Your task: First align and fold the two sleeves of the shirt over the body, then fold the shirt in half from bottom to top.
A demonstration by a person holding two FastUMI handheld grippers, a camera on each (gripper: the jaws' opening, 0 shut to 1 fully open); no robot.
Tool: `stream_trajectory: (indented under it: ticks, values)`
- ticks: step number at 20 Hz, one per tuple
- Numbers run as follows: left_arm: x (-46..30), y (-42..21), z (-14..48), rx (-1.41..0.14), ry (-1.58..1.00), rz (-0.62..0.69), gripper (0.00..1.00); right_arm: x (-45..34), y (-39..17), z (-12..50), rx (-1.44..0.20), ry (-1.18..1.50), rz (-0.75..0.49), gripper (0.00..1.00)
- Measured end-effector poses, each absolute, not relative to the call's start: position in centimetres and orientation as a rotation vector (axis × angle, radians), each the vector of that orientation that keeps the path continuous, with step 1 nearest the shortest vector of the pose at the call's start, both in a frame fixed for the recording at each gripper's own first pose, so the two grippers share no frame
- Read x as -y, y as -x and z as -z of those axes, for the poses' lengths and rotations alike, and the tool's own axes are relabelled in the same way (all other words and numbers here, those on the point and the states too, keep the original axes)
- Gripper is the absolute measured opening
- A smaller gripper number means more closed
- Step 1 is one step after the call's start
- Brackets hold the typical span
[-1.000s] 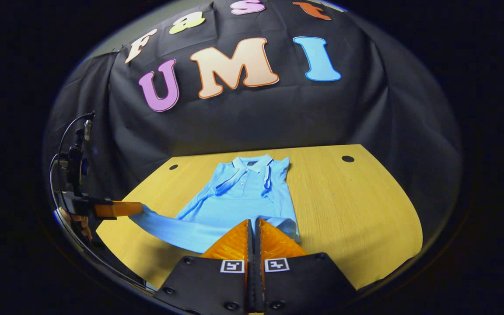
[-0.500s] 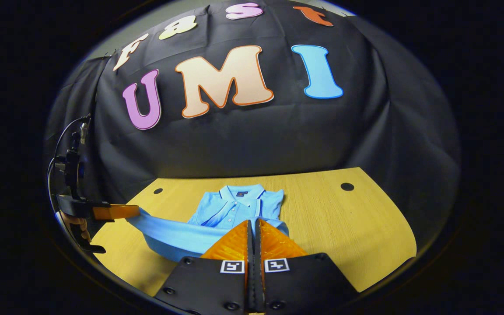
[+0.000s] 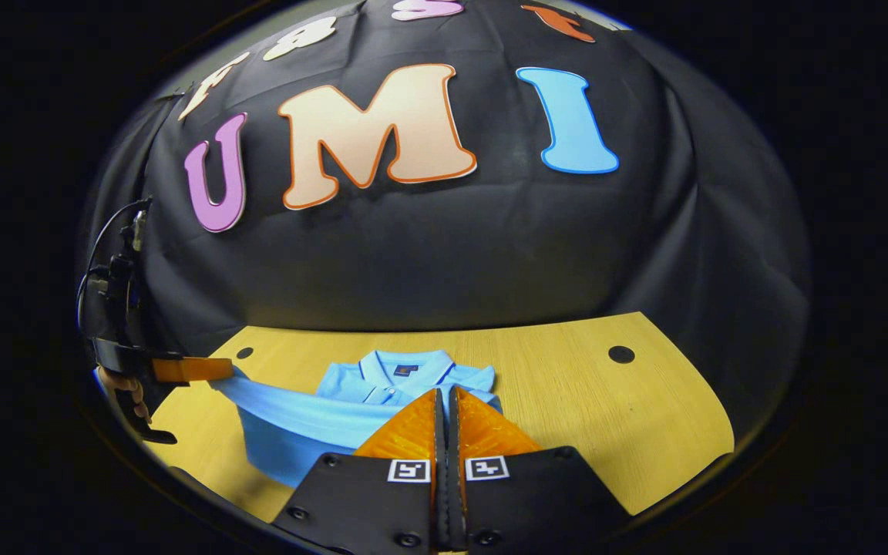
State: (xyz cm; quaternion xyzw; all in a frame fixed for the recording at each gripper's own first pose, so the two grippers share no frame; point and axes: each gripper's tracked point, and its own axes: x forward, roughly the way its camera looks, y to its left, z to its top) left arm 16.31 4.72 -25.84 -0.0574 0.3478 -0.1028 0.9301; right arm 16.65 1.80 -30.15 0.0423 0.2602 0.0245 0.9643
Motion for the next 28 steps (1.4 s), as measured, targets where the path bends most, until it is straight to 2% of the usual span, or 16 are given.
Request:
stream_trajectory:
  ticks: [10,16,17,18,22,23,25,28]
  values:
    - [-3.9,-25.1,31.8,-0.732,0.117,0.212,0.0,-0.5,-26.1,36.8,-0.544,-0.11,0.049,0.02]
    - [-3.9,-27.6,36.4,-0.748,0.092,0.182,0.0,-0.5,-28.1,42.4,-0.635,-0.096,0.096,0.04]
    - [-3.8,-27.9,36.3,-0.735,0.119,0.177,0.0,-0.2,-28.1,42.7,-0.644,-0.091,0.105,0.11]
    - [-4.0,-28.0,36.0,-0.712,0.145,0.161,0.0,-0.1,-28.0,42.4,-0.64,-0.081,0.103,0.28]
    - [-6.1,-28.3,31.7,-0.579,0.105,0.128,1.0,-0.5,-27.4,38.7,-0.554,-0.031,0.091,1.0]
    - [-6.6,-27.4,29.7,-0.546,0.088,0.118,0.96,-0.7,-26.9,37.4,-0.53,-0.02,0.09,1.0]
    - [-6.7,-25.7,25.8,-0.478,0.085,0.113,0.96,-1.3,-25.5,33.8,-0.46,0.0,0.073,0.97]
    - [-7.2,-22.5,20.3,-0.367,0.048,0.089,0.96,-2.3,-22.3,27.6,-0.338,0.021,0.035,0.99]
